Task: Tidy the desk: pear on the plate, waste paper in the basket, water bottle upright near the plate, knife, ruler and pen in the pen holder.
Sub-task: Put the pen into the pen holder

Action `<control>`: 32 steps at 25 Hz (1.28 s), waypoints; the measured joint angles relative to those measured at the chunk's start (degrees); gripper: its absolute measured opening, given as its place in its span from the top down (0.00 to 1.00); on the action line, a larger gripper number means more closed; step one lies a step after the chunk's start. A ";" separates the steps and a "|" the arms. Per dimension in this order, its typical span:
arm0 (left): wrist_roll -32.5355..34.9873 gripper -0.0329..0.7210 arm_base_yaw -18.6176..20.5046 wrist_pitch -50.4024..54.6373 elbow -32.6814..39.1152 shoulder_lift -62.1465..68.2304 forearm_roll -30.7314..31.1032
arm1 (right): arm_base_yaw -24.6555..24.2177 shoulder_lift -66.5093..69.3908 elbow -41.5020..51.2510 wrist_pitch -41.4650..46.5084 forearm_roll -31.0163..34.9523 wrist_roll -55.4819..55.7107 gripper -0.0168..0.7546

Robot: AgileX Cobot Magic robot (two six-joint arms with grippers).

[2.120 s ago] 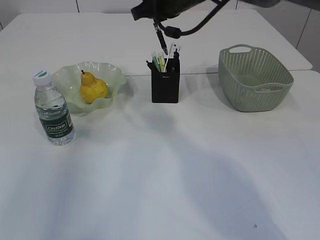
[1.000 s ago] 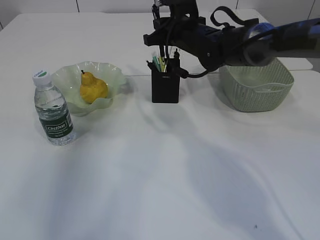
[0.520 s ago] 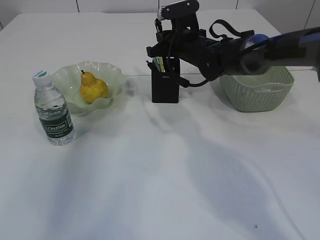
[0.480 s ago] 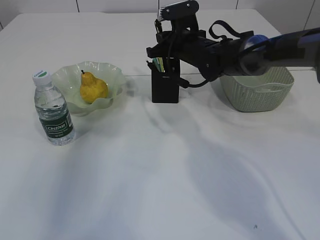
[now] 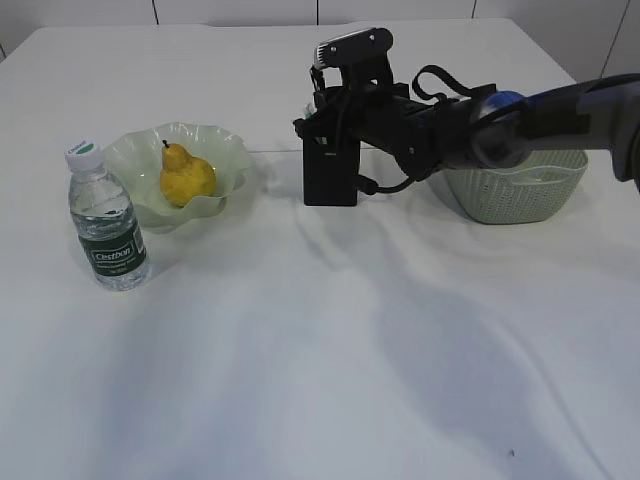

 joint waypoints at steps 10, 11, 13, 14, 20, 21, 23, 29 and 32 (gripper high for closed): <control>0.00 0.34 0.00 -0.40 0.00 0.00 0.00 | -1.87 0.00 0.00 4.17 3.06 -0.44 0.79; 0.00 0.34 0.00 -0.52 0.00 0.00 -0.22 | -1.98 0.00 0.00 4.64 3.06 -0.54 0.77; 0.00 0.34 0.00 -0.73 0.00 0.00 -0.59 | -1.96 0.00 0.00 4.87 3.06 -0.54 0.76; 0.00 0.34 0.00 -0.73 0.00 0.00 -0.85 | -1.96 0.00 0.00 4.97 3.06 -0.54 0.75; 0.00 0.34 0.00 -0.77 0.00 0.00 -1.61 | -1.96 -1.44 0.00 5.72 3.06 -0.08 0.72; 0.00 0.34 0.00 -0.86 0.00 0.00 -1.78 | -1.96 -2.02 0.00 6.22 3.06 -0.08 0.71; 0.00 0.34 0.00 -0.99 0.00 0.00 -2.06 | -1.96 -3.18 0.00 7.67 3.06 0.06 0.70; 0.00 0.34 0.00 -1.80 0.00 0.00 -2.48 | -1.96 -8.46 0.00 16.61 3.06 0.56 0.70; 0.00 0.34 0.00 -2.33 0.00 0.00 -2.48 | -1.96 -11.76 0.00 21.99 3.06 0.56 0.70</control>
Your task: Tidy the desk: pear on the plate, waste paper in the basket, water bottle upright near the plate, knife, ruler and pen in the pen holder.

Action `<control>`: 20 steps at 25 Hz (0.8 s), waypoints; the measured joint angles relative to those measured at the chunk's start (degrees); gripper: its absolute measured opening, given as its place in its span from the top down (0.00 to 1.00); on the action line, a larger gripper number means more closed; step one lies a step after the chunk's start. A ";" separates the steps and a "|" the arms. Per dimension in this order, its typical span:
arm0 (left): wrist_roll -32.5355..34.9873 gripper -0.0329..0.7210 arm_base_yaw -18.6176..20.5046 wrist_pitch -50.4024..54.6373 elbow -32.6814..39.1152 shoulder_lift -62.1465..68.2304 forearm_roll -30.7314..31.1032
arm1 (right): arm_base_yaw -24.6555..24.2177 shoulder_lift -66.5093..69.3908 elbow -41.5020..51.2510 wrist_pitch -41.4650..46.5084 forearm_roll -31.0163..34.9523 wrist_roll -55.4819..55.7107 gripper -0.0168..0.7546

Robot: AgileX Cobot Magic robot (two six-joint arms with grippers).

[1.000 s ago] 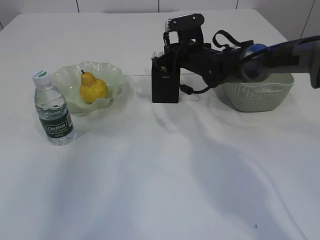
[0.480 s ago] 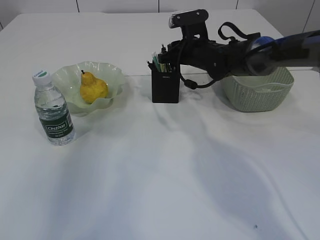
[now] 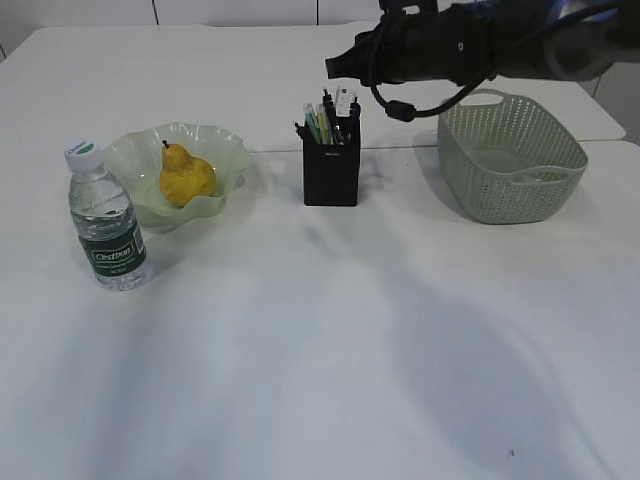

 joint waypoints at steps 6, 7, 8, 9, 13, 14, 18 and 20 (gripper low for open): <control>0.00 0.34 0.00 -3.70 0.00 0.00 0.88 | 0.00 -7.05 0.00 13.69 -0.76 -0.49 0.70; 0.00 0.34 0.00 -4.36 0.00 0.00 1.34 | 0.00 -8.40 0.00 16.15 -1.01 -0.77 0.70; 0.00 0.34 0.00 -4.86 0.00 0.00 1.66 | 0.00 -9.77 0.00 17.81 -1.26 -0.86 0.70; 0.00 0.34 0.00 -5.66 0.00 0.00 1.82 | 0.00 -10.93 0.00 19.29 -1.27 -0.92 0.70; 0.00 0.34 0.00 -7.97 0.10 -1.54 2.05 | 0.00 -16.69 0.00 21.30 -1.47 -1.01 0.70; 0.00 0.34 0.00 -8.55 0.10 -2.66 2.05 | 0.00 -18.24 0.00 21.61 -1.47 -1.01 0.70; 0.00 0.34 0.00 -9.20 0.10 -8.26 2.27 | 0.00 -24.06 0.00 25.03 -1.47 -1.01 0.70; 0.00 0.34 0.00 -8.30 0.10 -10.91 2.27 | 0.00 -26.93 0.61 27.81 -1.61 -1.16 0.70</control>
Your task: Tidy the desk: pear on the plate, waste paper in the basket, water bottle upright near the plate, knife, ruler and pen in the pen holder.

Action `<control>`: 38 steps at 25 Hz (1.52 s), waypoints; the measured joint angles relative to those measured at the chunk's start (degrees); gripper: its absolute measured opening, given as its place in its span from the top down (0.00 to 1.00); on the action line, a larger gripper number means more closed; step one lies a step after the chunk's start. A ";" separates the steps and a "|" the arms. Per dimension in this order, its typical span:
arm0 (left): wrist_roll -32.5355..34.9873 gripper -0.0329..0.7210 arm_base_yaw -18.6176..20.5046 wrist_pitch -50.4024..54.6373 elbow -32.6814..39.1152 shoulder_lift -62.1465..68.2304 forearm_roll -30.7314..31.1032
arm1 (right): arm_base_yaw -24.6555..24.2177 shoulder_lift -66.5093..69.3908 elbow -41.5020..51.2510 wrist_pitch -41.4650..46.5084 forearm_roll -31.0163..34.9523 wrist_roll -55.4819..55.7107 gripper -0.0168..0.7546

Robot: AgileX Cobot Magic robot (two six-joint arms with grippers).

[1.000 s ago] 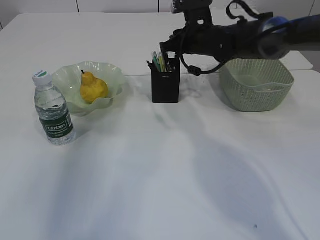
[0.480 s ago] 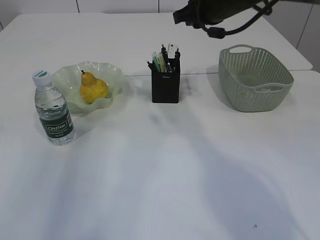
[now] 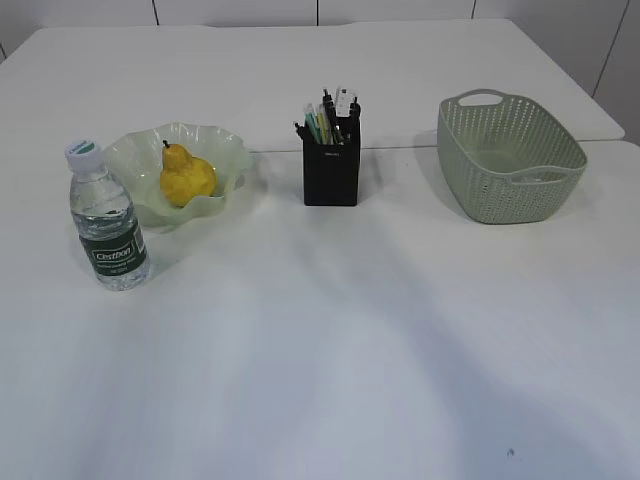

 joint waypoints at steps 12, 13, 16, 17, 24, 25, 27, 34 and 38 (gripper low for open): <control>4.73 0.43 0.00 11.57 0.00 -13.83 -4.80 | 0.00 -31.20 27.37 1.00 -0.03 -0.21 0.70; 4.93 0.43 0.00 12.75 0.00 -14.77 -5.04 | 0.00 -34.01 29.46 1.00 -0.13 -0.29 0.70; 5.42 0.44 0.00 14.22 0.00 -17.93 -5.17 | 0.00 -43.47 35.54 0.87 -0.80 -1.23 0.70; 5.55 0.44 0.00 14.39 0.00 -19.07 -5.27 | 0.00 -46.62 37.44 0.87 -1.09 -1.53 0.70; 8.10 0.44 0.00 18.99 0.00 -25.09 -7.69 | 0.00 -62.50 46.70 4.62 -1.70 -2.81 0.70; 9.04 0.44 0.00 20.19 0.00 -25.63 -8.43 | 0.00 -63.91 47.47 5.22 -1.70 -2.81 0.69; 10.16 0.44 0.00 21.97 0.00 -26.49 -9.27 | 0.00 -65.76 48.07 6.66 -1.70 -2.81 0.69; 10.53 0.44 0.00 22.47 0.00 -27.27 -9.64 | 0.00 -66.95 48.20 9.49 -4.01 -2.38 0.69; 10.53 0.37 0.00 22.50 0.00 -27.27 -11.12 | 0.00 -66.95 48.20 9.62 -6.53 2.53 0.61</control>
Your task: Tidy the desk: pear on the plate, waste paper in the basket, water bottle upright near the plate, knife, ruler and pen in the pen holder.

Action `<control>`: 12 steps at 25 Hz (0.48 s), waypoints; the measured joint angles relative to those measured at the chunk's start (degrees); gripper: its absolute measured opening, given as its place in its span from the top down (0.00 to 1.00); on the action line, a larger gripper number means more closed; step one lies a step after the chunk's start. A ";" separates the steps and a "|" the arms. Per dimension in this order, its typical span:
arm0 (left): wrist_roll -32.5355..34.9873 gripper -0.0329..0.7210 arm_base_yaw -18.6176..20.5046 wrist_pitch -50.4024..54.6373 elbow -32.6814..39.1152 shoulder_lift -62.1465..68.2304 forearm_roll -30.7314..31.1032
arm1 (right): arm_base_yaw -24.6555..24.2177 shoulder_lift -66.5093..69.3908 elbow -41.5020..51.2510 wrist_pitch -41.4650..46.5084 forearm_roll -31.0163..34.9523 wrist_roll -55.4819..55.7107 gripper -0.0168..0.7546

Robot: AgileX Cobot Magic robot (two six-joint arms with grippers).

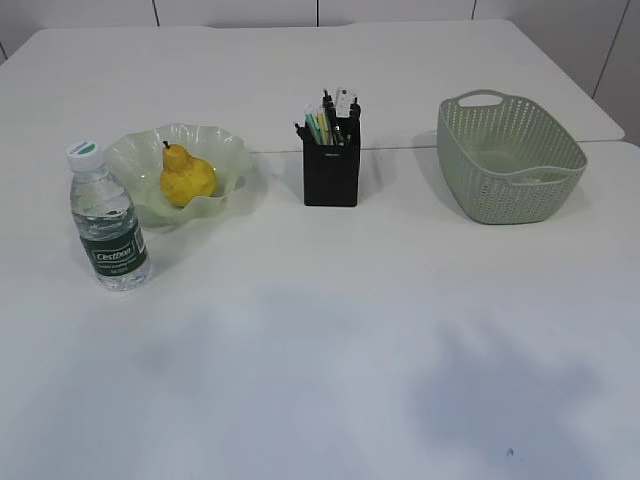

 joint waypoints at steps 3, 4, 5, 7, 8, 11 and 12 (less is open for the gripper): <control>0.00 0.23 0.00 0.00 0.00 0.00 -1.34 | 0.00 0.00 0.00 0.93 -1.43 3.73 0.47; 0.00 0.20 0.00 0.00 0.00 0.00 -1.61 | 0.00 0.00 0.00 1.89 -1.96 4.67 0.43; 0.00 0.18 0.00 0.00 0.00 0.00 -1.93 | 0.00 0.00 0.00 3.44 -2.60 5.40 0.40; 0.00 0.17 0.00 0.00 0.00 0.00 -3.08 | 0.00 0.00 0.00 6.38 -3.08 6.16 0.38; 0.00 0.18 0.00 0.00 0.00 0.00 -3.75 | 0.00 0.00 0.00 8.41 -3.20 6.27 0.37; 0.00 0.19 0.00 0.09 0.00 0.00 -5.18 | 0.00 -0.48 0.00 15.97 -3.20 5.95 0.37; 0.00 0.20 0.00 0.09 0.00 0.00 -5.18 | 0.00 -0.85 0.00 18.36 -3.20 5.60 0.36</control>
